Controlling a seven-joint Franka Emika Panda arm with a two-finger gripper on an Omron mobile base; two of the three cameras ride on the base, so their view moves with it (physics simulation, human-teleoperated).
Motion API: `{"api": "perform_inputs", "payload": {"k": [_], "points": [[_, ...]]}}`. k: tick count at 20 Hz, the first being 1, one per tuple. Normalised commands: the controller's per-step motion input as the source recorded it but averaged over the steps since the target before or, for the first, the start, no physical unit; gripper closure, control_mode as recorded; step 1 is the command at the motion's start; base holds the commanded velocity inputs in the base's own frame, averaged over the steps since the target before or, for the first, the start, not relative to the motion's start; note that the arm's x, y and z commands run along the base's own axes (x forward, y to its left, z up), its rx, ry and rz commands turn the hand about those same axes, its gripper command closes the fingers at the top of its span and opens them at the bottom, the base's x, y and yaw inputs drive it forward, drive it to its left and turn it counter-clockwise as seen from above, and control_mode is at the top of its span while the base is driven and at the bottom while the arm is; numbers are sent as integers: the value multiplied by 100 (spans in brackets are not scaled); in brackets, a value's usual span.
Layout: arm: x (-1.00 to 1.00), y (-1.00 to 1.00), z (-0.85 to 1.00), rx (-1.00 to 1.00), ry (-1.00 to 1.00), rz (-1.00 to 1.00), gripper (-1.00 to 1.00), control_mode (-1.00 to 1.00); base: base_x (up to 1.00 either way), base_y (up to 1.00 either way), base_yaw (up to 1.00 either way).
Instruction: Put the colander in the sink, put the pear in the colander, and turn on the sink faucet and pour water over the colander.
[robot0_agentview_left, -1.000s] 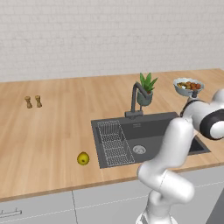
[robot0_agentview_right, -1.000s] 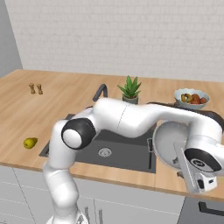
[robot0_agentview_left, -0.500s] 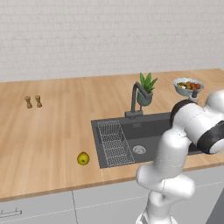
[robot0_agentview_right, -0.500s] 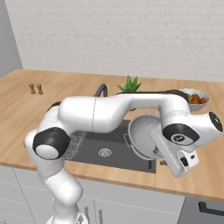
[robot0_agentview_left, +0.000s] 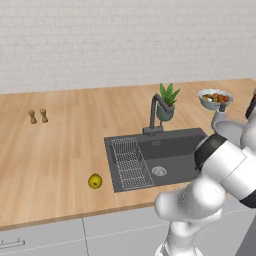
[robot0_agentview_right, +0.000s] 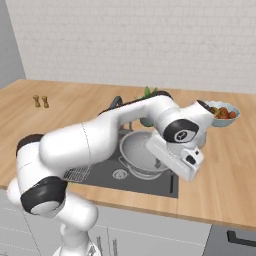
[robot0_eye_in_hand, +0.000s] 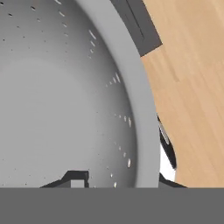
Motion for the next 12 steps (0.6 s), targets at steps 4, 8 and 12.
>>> {"api": "perform_inputs", "payload": {"k": [4, 8, 12], "points": [[49, 20, 0, -6, 2, 24, 100, -100, 0, 0, 0], [54, 1, 0, 0, 0, 20, 100, -100, 0, 0, 0], [70, 5, 0, 0, 0, 20, 100, -100, 0, 0, 0]]}}
